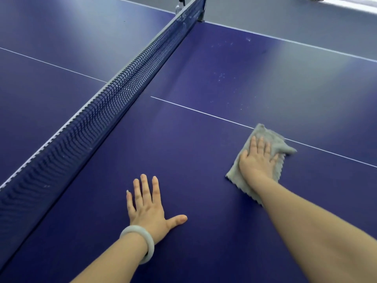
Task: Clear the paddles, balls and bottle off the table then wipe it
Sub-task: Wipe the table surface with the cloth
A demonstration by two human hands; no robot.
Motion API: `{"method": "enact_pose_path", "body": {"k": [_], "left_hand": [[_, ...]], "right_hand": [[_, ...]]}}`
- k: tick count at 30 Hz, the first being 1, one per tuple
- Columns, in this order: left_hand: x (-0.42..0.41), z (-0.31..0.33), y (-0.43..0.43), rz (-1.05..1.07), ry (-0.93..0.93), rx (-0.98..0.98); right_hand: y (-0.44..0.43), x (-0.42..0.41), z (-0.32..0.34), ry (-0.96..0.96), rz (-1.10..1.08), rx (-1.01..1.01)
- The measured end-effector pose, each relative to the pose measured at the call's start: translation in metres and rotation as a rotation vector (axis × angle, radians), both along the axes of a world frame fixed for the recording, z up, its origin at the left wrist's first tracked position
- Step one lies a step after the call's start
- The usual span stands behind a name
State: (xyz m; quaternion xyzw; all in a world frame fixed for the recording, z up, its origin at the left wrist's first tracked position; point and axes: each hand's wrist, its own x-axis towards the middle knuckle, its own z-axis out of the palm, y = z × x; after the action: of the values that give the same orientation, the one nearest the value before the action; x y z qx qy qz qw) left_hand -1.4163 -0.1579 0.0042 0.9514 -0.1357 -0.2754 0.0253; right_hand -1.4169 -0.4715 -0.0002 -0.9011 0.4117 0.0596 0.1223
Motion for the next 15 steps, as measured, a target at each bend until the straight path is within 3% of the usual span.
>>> {"method": "enact_pose_path", "body": {"k": [5, 9, 11, 15], "left_hand": [[0.0, -0.001, -0.001, -0.004, 0.013, 0.024], [0.0, -0.001, -0.001, -0.007, 0.017, 0.033], [0.0, -0.001, 0.0, -0.008, 0.012, 0.022], [0.0, -0.002, 0.0, -0.006, 0.005, 0.004]], "right_hand": [[0.047, 0.053, 0.0, -0.036, 0.582, -0.023], [0.061, 0.005, -0.009, -0.068, 0.935, -0.047], [0.025, -0.013, -0.011, -0.068, 0.823, -0.097], [-0.037, -0.013, -0.007, 0.006, 0.276, -0.079]]}}
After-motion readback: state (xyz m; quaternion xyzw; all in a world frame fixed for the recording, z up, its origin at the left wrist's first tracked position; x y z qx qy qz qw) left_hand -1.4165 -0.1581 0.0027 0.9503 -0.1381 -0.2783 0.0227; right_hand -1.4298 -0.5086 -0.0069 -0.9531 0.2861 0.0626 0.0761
